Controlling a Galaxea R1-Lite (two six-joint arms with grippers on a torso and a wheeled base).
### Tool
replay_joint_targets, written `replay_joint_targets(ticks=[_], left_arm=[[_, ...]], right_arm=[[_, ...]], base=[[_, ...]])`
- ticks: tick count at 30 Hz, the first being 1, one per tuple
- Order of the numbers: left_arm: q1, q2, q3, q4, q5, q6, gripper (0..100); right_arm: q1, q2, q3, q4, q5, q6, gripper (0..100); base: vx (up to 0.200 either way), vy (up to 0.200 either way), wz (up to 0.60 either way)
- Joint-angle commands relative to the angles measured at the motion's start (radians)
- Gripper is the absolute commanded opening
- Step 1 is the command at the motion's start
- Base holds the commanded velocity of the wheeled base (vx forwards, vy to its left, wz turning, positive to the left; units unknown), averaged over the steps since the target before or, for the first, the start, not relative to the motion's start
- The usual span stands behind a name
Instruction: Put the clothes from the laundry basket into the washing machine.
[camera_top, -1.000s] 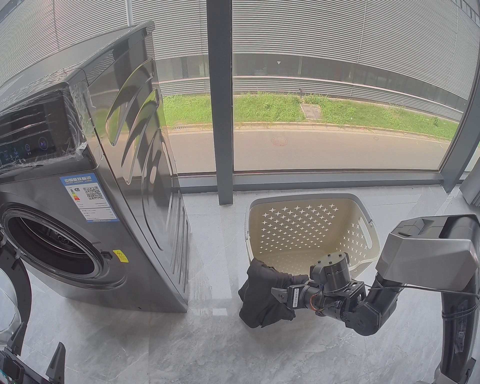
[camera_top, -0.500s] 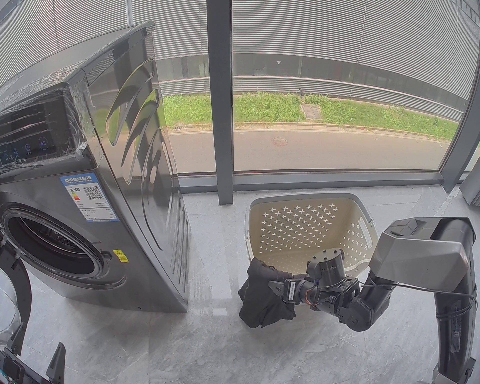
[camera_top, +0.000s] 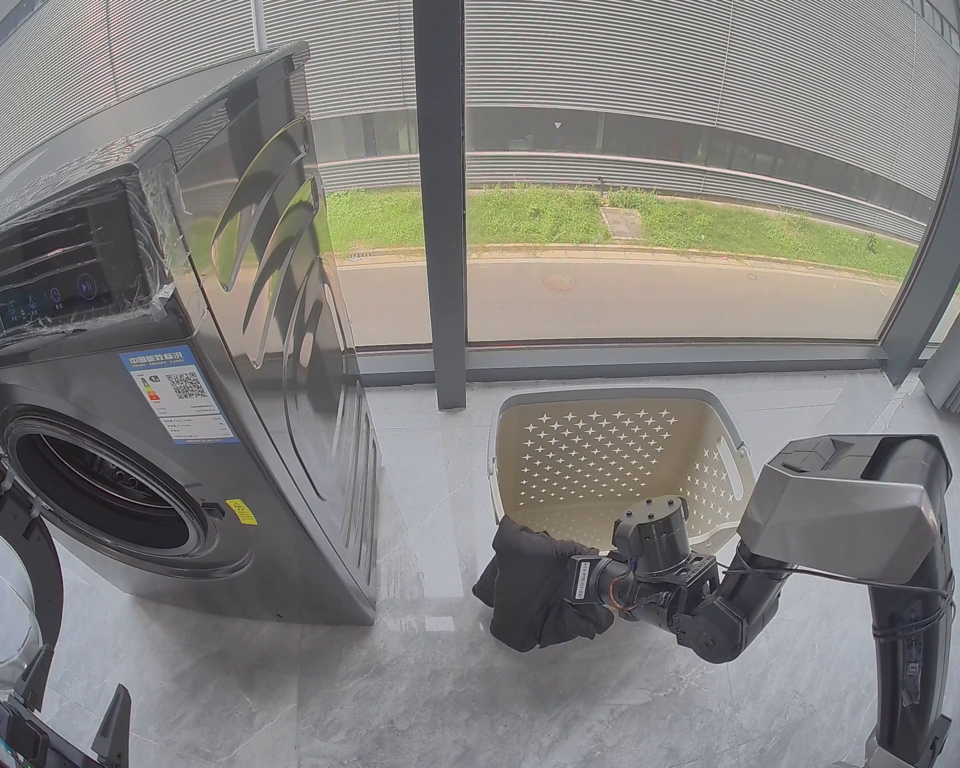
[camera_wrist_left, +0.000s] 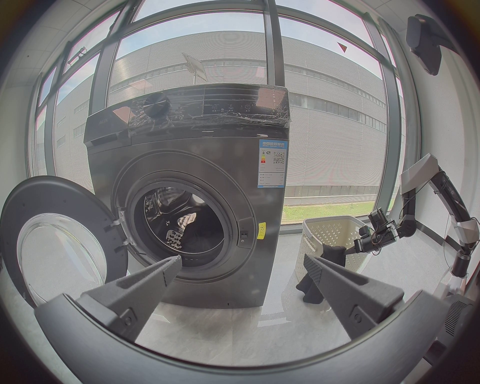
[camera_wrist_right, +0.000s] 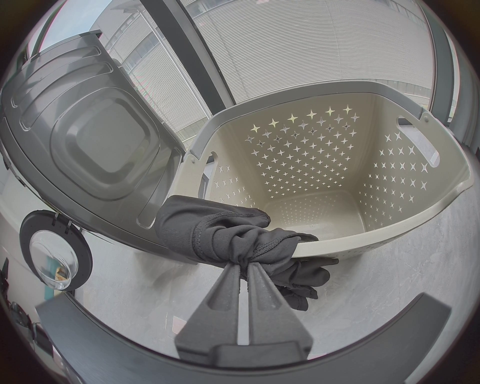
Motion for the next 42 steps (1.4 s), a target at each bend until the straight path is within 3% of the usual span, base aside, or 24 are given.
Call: replay_joint_targets(ticks=[1, 9, 20, 21, 26, 34, 42], left_arm=[[0.000, -0.016, 0.018, 0.000, -0.001, 0.000, 100], [0.000, -0.016, 0.018, 0.001, -0.001, 0.000, 100], [0.000, -0.016, 0.018, 0.000, 0.001, 0.000, 100], [0.000, -0.016, 0.018, 0.000, 0.001, 0.000, 100], [0.000, -0.016, 0.018, 0.001, 0.001, -0.002, 100], [0.000, -0.016, 0.018, 0.001, -0.001, -0.002, 100], [0.000, -0.016, 0.018, 0.000, -0.001, -0.002, 100]], right_arm=[[0.007, -0.043, 0.021, -0.007, 0.000, 0.003, 0], [0.001, -0.187, 0.106, 0.009, 0.003, 0.003, 0], [-0.001, -0.098, 0.107, -0.026, 0.002, -0.002, 0], [0.001, -0.091, 0.101, -0.028, 0.002, -0.003, 100], [-0.004, -0.063, 0.086, -0.040, 0.003, -0.020, 100], [-0.033, -0.032, 0.068, -0.043, 0.014, -0.120, 100], [-0.022, -0.002, 0.054, -0.076, 0.045, -0.163, 100]], base=[[0.000, 0.000, 0.00], [0.000, 0.000, 0.00], [0.000, 0.000, 0.00], [0.000, 0.000, 0.00], [0.000, 0.000, 0.00], [0.000, 0.000, 0.00], [0.000, 0.000, 0.00]])
